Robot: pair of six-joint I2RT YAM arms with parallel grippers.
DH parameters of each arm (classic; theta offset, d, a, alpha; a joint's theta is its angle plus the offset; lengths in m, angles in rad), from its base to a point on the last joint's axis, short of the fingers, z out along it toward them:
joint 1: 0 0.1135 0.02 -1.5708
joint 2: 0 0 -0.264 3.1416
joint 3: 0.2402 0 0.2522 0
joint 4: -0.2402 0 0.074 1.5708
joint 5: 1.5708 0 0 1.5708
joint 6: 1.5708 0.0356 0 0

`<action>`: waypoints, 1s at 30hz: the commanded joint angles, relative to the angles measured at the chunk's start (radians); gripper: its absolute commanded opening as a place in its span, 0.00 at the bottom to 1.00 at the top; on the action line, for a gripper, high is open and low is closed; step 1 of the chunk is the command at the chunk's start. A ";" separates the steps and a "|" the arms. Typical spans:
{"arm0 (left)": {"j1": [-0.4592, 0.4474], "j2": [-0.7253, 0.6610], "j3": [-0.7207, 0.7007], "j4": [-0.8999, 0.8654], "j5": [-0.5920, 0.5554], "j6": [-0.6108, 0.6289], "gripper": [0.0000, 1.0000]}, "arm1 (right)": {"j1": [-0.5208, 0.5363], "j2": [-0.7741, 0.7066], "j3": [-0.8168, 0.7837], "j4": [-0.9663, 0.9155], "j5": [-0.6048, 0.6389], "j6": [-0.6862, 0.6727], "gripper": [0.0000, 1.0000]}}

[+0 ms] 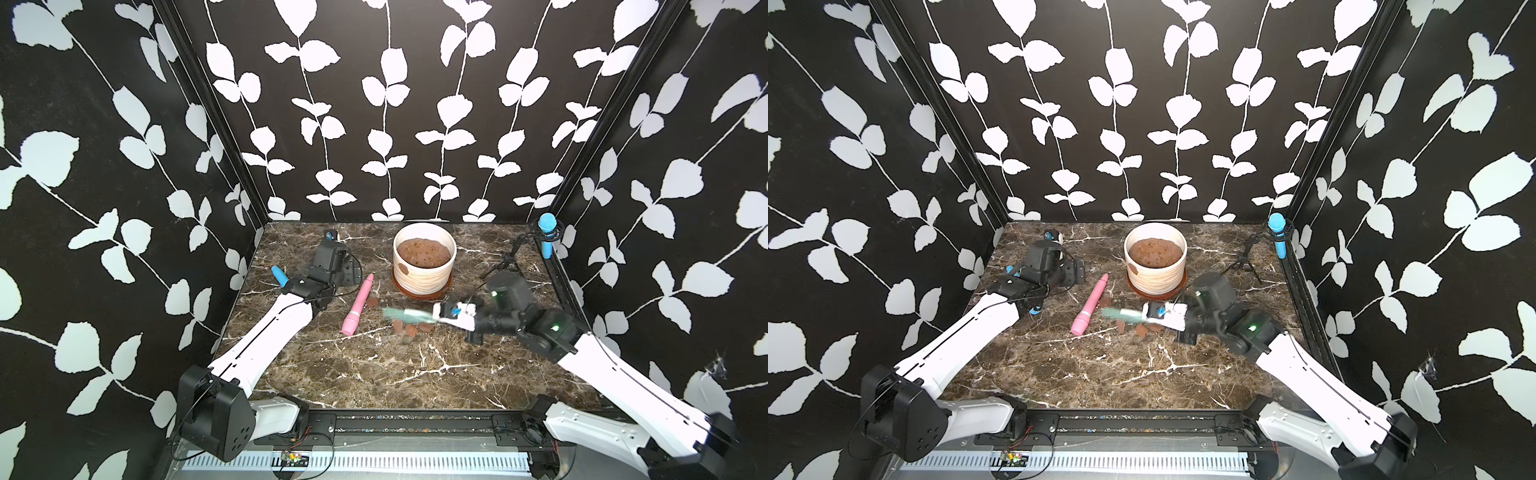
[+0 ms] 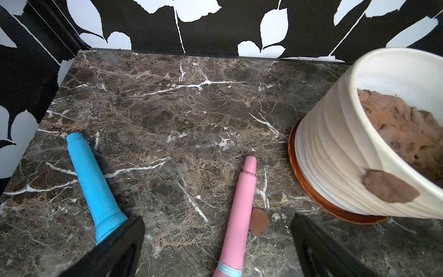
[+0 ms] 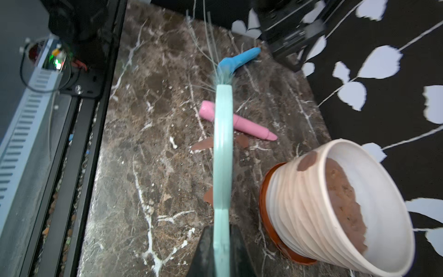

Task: Scrub the dried mud off the ceramic pot
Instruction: Brush off the soil from the pot.

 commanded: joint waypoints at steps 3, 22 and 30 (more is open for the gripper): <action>0.008 -0.032 -0.014 0.013 0.008 0.013 0.98 | 0.174 0.176 0.037 -0.128 0.175 -0.129 0.00; 0.009 -0.006 -0.006 0.008 0.082 0.005 0.98 | 0.225 0.142 -0.041 -0.336 0.498 -0.255 0.00; 0.009 -0.006 -0.006 0.006 0.094 0.007 0.98 | 0.225 0.097 -0.006 -0.463 0.423 -0.218 0.00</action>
